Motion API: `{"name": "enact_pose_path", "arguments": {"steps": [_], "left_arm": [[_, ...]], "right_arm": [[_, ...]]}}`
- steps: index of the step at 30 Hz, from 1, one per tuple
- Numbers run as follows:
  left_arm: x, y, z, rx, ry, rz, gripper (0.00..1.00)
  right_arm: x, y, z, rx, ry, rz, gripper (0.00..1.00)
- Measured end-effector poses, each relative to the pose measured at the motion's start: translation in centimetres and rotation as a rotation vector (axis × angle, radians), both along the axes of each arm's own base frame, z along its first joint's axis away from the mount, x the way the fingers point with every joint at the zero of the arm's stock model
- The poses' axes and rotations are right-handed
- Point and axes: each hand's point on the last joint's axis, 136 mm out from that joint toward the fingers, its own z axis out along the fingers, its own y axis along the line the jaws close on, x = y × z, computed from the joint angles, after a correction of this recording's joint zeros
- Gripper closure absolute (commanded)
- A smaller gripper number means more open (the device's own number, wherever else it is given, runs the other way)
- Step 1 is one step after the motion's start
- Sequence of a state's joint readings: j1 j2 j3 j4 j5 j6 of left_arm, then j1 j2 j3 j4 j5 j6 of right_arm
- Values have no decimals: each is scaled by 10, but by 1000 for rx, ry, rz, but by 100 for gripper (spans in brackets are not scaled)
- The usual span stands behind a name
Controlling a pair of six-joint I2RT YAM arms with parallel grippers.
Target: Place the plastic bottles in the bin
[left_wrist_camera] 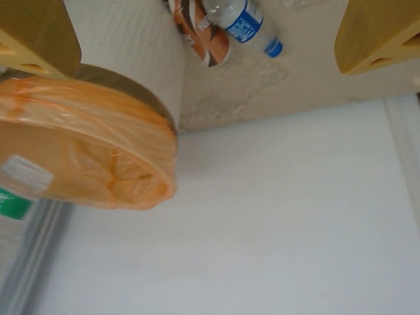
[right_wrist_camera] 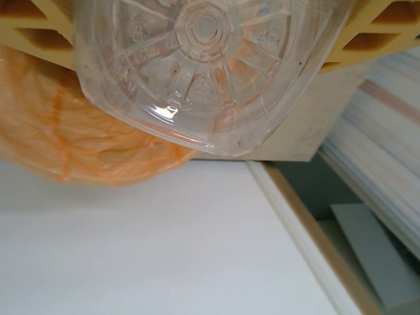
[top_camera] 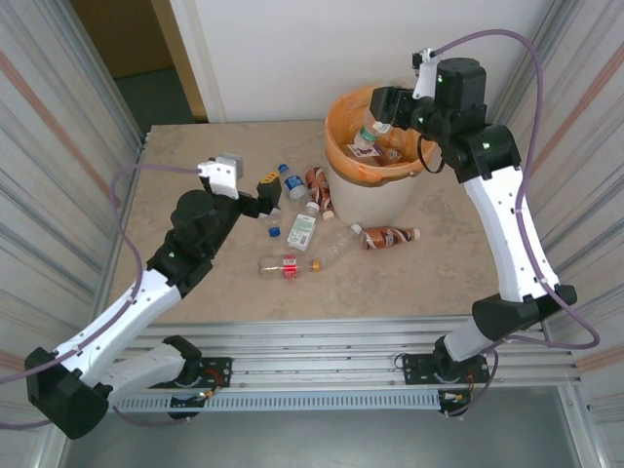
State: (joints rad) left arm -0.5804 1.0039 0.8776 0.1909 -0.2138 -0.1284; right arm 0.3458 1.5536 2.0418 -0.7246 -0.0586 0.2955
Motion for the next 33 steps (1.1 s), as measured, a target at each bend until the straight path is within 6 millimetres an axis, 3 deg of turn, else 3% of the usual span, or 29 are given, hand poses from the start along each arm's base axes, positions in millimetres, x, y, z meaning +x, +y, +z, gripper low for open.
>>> {"name": "enact_pose_path", "arguments": {"steps": [5,14,22,29,33], "left_arm": [[12,15,-17,-31,93,60,1],[21,13,-35,-34,188,77,1],[28,15,-46,-39,244,93,1],[28,13,-55,-32,278,86,1],[29,12,-58,-35,287,87,1]], "right_arm": [[11,-8,-14,-88,32,-38,63],[37,0,-67,-206,186,-16,60],[45,4,-105,-270,314,9,61],[46,12,-131,-313,389,40,49],[47,26,-147,-325,427,75,35]]}}
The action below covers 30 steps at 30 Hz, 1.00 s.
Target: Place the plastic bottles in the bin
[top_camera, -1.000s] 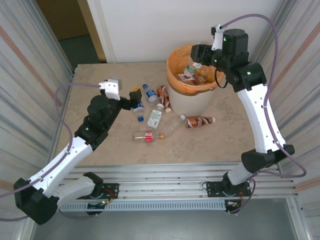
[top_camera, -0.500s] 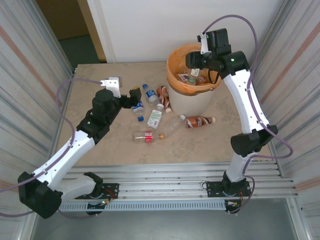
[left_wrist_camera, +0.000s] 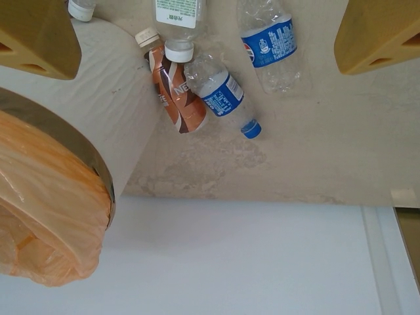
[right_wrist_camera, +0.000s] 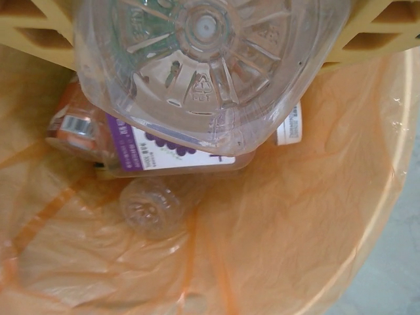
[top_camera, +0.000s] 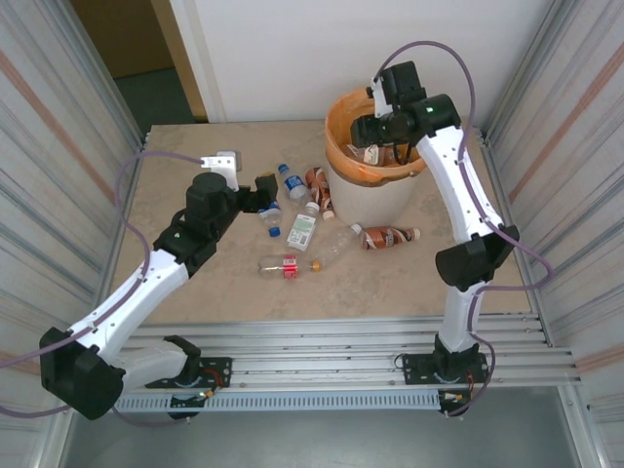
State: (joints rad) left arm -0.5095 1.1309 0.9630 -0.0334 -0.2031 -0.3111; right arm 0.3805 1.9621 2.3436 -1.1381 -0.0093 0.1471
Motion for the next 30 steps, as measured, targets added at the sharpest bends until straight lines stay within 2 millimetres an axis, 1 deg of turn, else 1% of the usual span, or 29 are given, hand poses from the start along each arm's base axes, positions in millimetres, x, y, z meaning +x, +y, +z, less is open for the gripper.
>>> {"name": "enact_pose_path", "arguments": {"steps": [1,4,7,12,19,25,30], "left_arm": [[0,0,0,-1,1,0,1],[0,0,-1,-3,4,1,1],[1,0,-1,-3,5,1,1],[1,-1,-1,-6,6,2,1],[3,-2,-4,-2,13,2,1],[3,-2,-5,-1,15,2,1],[3,-2,-5,0,16,1,1]], "right_arm": [[0,4,-4,5,11,10,30],[3,11,-9,17,22,30,20],[2,17,-9,43,33,51,16],[3,24,3,83,9,74,16],[1,36,11,152,6,106,21],[3,42,13,189,7,112,34],[11,41,4,177,12,92,43]]}}
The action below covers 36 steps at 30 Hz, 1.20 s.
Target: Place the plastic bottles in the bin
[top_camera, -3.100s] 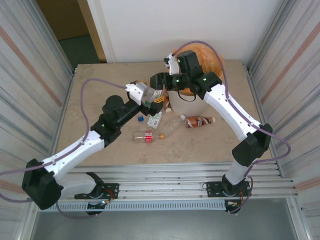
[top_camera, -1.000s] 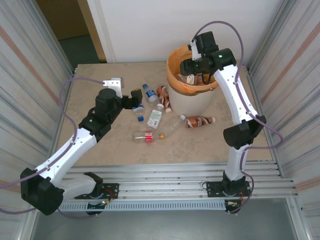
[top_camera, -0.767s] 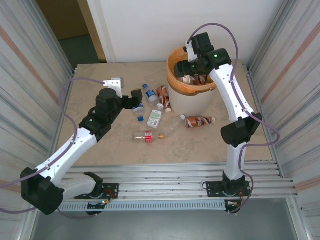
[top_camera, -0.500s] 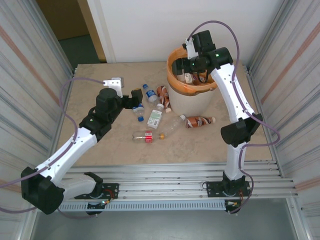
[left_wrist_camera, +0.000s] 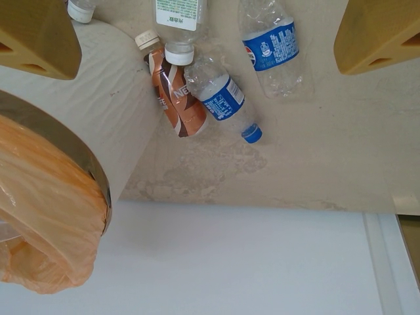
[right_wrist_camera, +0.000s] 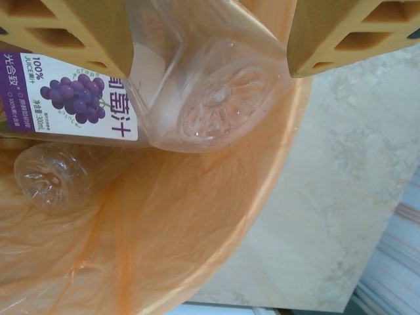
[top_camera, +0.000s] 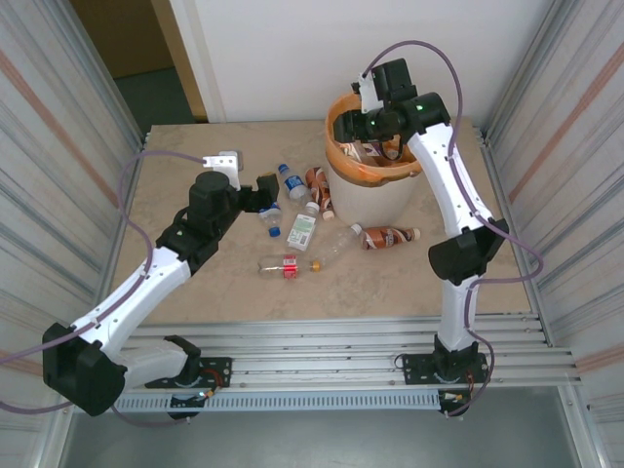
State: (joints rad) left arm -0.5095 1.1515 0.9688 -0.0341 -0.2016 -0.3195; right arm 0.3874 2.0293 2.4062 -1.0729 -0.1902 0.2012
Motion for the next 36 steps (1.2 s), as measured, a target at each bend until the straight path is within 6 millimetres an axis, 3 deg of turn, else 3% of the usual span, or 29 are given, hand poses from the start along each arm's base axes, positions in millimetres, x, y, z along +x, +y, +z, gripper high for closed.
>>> {"name": "enact_pose_path", "arguments": {"steps": [12,19,28,36], "left_arm": [[4,-5,-6,5,18,-15,1],[6,-7,-8,11,31,-17,1],[6,-4,-12,35,58,-12,1],[2,2,-26,63,115,-5,1]], "right_arm": [[18,-18,-35,-119,36,-91,47],[20,-19,-36,-123,34,-97,42],[19,-21,-12,-101,-18,-111,21],[-10,-46,47,-91,-146,-177,8]]}}
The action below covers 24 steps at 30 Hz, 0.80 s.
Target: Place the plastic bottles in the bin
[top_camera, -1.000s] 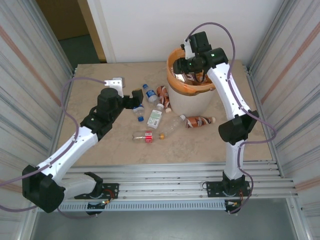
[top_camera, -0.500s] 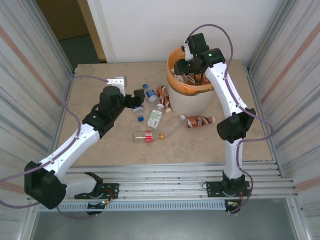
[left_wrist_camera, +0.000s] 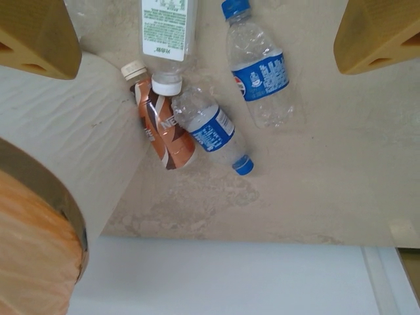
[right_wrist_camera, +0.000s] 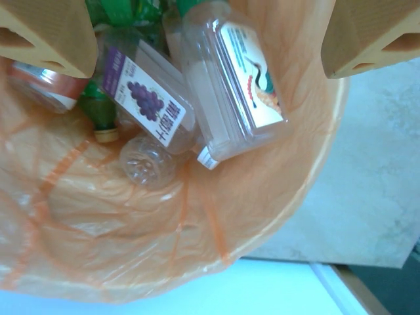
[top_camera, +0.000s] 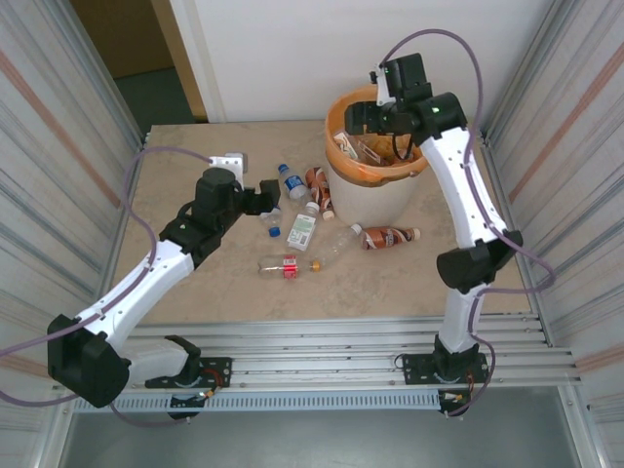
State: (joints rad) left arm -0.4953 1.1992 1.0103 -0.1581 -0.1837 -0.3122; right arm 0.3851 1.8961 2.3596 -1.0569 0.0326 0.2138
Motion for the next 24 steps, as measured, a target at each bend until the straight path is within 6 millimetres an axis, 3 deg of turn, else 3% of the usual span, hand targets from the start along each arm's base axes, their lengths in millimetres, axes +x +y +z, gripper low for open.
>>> {"name": "enact_pose_path", "arguments": {"steps": [3,9,19,24], "left_arm": [[2,9,-8,5,36,24,1],[13,24,-41,-3,162,77,1],[40,13,-106,48,396,81,1],[59,6,-135,82,484,80,1]], "right_arm": [[-18,-16,19,4,-48,-44,1],[-55,-48,32,-11,-106,-129,2],[-115,-111,-13,-20,-86,-339,2],[-141,-130,-20,-4,-115,-405,2]]}}
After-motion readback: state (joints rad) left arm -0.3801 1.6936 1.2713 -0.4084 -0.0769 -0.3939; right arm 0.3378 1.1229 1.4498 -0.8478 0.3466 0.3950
